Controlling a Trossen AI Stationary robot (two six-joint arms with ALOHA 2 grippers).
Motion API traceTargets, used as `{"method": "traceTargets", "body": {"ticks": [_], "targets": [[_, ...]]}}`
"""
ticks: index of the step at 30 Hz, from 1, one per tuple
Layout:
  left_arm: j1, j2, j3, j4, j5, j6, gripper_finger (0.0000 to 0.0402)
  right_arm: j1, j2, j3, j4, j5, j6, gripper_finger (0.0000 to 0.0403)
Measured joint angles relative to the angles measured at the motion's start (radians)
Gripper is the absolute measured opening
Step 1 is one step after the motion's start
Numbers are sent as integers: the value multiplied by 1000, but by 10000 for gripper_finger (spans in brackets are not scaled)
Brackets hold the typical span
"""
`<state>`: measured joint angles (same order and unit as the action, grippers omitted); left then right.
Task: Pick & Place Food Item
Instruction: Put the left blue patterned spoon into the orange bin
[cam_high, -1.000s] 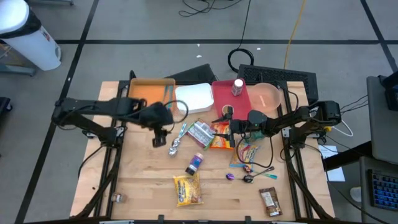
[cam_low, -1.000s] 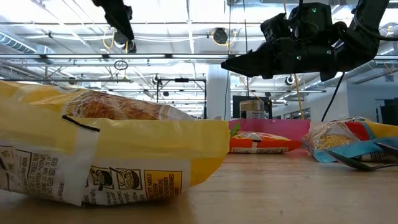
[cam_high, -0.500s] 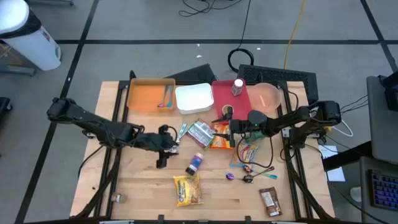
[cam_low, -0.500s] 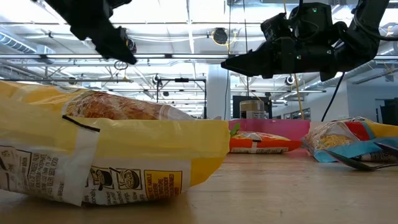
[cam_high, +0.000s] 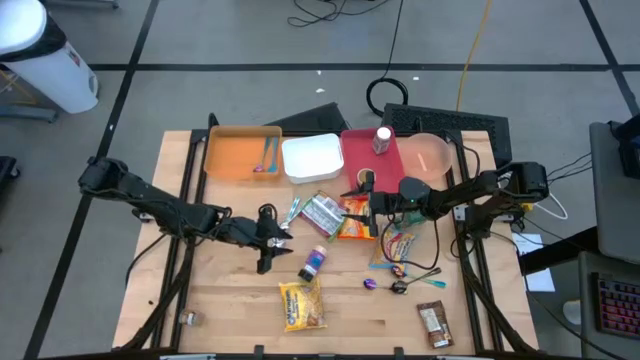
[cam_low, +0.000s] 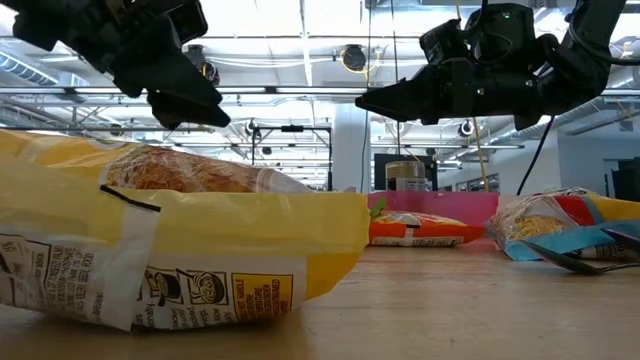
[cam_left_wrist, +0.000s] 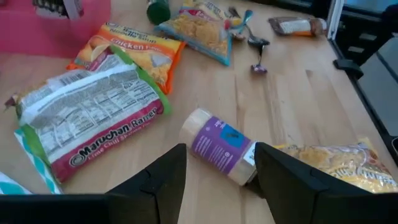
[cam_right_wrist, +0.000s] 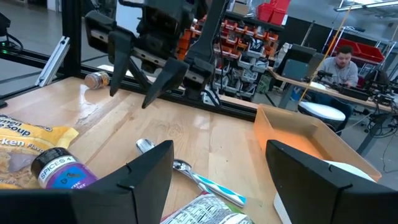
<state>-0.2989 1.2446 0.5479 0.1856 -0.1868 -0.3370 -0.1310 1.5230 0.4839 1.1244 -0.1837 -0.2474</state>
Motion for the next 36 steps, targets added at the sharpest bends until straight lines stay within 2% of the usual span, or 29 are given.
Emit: {"method": "traceTargets", "body": {"ticks": [9,14,21,29,33,36], "targets": [[17,0,-21,190,-50,157,198,0,0,0,0,0,0,251],[31,0,-21,172,-50,158,198,0,0,0,0,0,0,251],[-29,0,-21,60,-59,68,198,0,0,0,0,0,-1,251],[-191,2,43,-212,-269,-96,198,0,0,0,4,1,-2,251],[-243,63,95,-301,-310,-162,198,0,0,0,11,2,-1,251],[-261,157,166,-381,-309,-187,198,0,0,0,14,2,-1,251]]}}
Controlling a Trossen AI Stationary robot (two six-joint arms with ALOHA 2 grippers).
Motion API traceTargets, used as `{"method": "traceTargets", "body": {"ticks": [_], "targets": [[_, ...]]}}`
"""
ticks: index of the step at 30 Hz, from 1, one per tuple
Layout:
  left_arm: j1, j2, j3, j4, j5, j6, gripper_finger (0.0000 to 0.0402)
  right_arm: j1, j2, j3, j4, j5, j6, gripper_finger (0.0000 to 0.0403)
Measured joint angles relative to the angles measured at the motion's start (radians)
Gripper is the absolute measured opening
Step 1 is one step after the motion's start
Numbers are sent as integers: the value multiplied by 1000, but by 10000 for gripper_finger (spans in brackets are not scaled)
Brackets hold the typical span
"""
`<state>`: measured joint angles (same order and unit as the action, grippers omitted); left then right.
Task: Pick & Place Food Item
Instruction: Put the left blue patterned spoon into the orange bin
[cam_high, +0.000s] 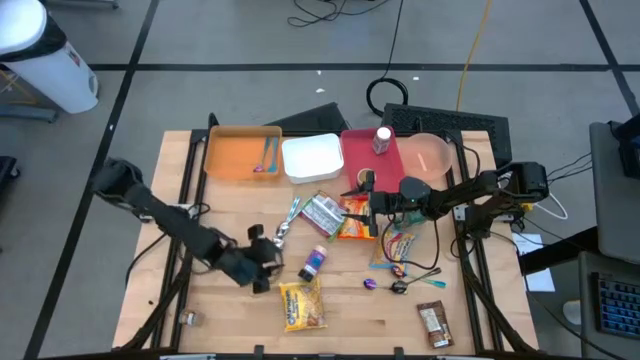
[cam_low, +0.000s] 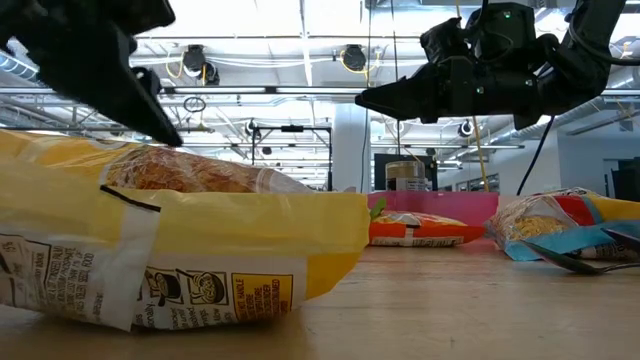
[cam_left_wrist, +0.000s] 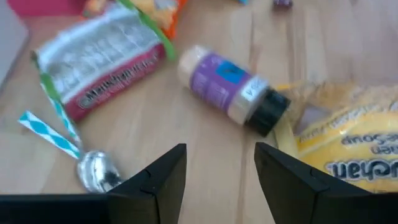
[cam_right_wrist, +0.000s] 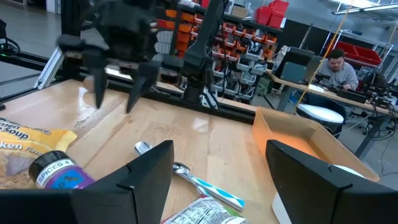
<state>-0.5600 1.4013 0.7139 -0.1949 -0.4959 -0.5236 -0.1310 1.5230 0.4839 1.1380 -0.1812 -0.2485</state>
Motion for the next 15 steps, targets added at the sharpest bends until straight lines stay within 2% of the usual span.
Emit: {"method": "traceTargets", "body": {"ticks": [8,15], "targets": [[-14,238,209,-400,5,-40,198,0,0,0,-1,1,1,251],[-5,322,246,-464,19,0,198,0,0,0,-3,1,1,251]]}}
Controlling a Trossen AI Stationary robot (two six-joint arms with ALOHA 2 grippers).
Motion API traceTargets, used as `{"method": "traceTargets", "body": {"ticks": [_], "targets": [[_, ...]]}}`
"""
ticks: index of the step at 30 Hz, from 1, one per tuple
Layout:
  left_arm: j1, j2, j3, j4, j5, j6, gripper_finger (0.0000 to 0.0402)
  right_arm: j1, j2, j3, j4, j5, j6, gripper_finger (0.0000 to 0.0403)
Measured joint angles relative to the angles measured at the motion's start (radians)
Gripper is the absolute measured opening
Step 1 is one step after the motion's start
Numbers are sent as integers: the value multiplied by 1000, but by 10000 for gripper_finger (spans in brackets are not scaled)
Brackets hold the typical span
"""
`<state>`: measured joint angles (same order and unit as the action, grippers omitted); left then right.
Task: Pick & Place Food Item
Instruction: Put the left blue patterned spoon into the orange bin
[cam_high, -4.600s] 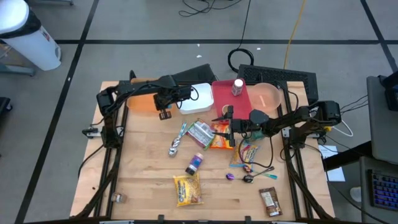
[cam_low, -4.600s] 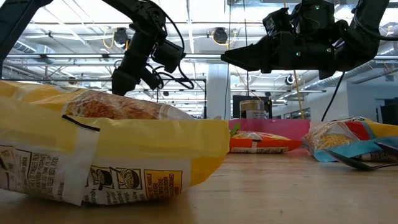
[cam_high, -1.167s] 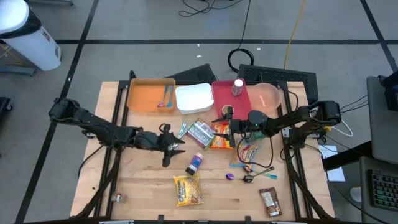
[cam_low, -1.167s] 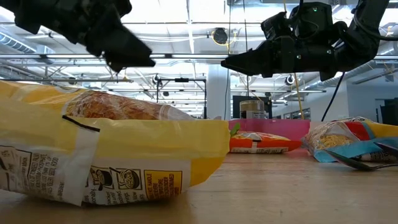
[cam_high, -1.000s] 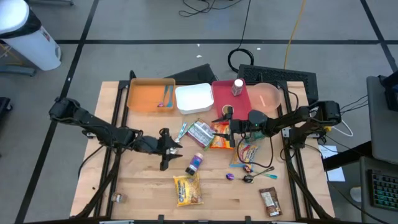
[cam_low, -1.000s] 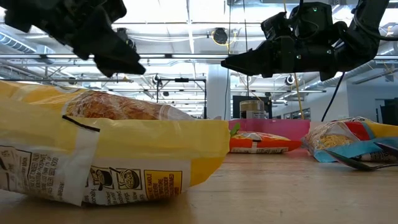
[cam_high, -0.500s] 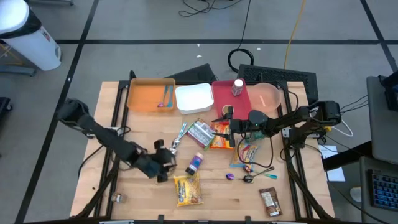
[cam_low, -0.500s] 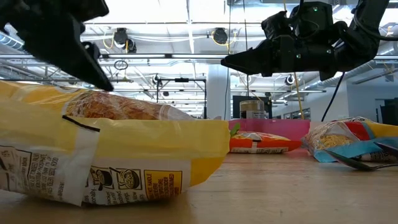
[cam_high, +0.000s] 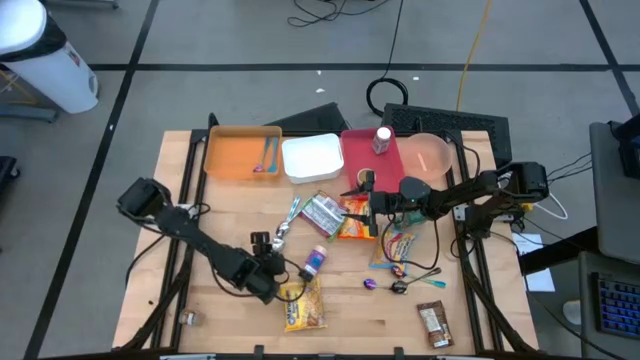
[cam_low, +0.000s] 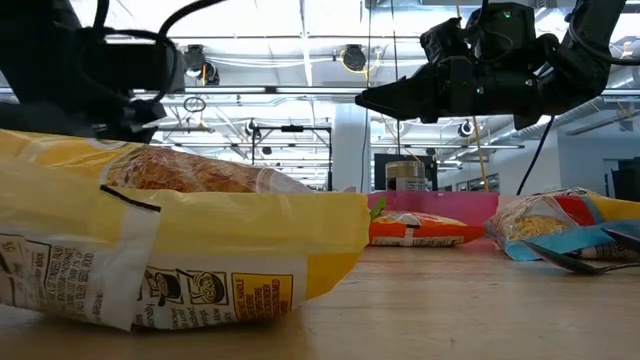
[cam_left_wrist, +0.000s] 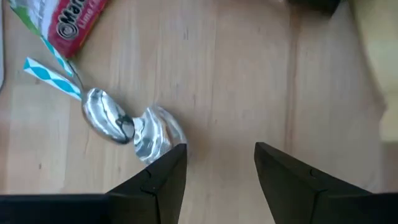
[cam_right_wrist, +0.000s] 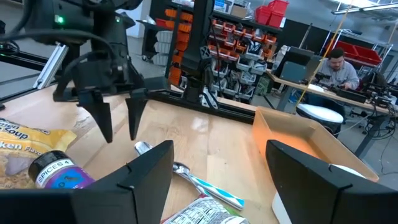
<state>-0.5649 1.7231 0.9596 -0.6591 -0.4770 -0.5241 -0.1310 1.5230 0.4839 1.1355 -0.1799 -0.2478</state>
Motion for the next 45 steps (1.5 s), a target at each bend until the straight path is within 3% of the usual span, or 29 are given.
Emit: {"method": "traceTargets", "body": {"ticks": [19,32,37,45], "targets": [[130,4,0,-31,-13,130,198,0,0,0,-3,0,0,251],[139,81,4,-25,-13,134,195,0,0,0,-3,0,0,251],[139,78,2,-27,-21,128,155,0,0,0,-3,0,0,251],[144,83,-3,-64,-41,139,28,0,0,0,-3,0,0,251]]}}
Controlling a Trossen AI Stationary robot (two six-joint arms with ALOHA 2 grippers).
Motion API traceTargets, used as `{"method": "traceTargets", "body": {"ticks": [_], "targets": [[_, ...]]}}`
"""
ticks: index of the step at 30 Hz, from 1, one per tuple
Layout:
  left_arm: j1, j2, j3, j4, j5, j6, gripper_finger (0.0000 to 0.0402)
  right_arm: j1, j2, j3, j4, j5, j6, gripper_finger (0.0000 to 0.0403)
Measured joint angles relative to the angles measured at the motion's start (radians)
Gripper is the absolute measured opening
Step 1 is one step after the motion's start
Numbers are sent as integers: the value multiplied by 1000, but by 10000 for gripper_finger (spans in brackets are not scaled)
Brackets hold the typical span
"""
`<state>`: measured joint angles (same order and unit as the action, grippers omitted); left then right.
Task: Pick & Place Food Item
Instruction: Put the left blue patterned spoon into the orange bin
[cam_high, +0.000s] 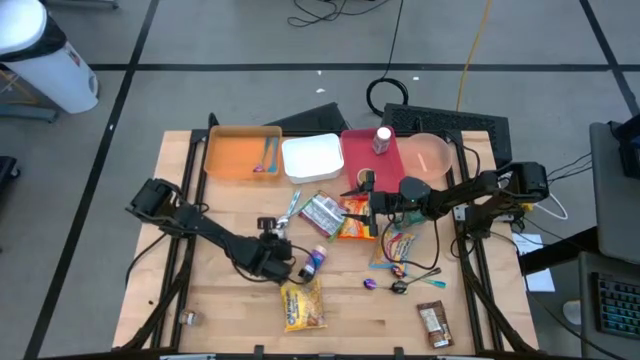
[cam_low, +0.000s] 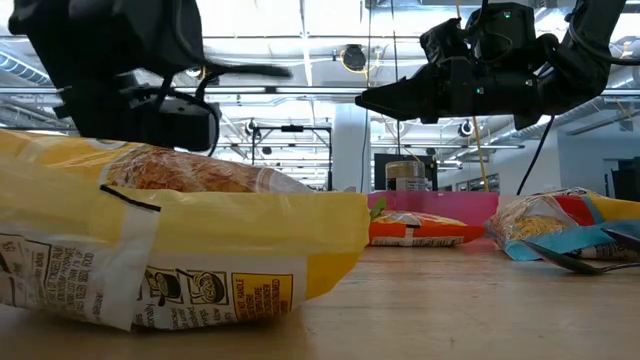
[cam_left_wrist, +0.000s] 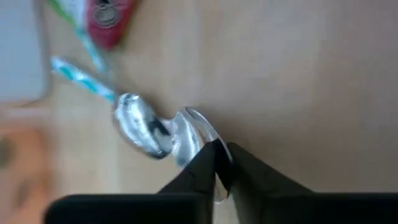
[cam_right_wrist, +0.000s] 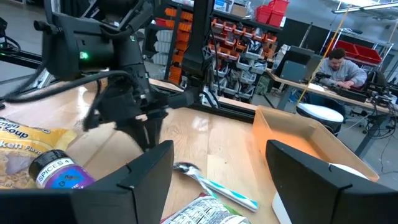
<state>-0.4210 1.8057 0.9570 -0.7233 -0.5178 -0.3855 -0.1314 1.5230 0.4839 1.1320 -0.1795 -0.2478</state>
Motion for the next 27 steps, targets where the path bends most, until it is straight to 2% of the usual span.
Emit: {"method": "traceTargets", "body": {"ticks": [2,5,11,22,27], "targets": [[4,0,0,-8,-13,-6,12,0,0,0,0,0,0,251],[12,-1,0,-22,-7,-31,18,0,0,0,0,0,-1,251],[34,-46,0,-40,75,-43,8,0,0,0,0,0,-1,251],[17,-243,34,-34,389,-95,3,0,0,0,0,0,-2,251],[1,-298,64,-97,456,-139,3,-1,0,0,0,0,-1,251]]}}
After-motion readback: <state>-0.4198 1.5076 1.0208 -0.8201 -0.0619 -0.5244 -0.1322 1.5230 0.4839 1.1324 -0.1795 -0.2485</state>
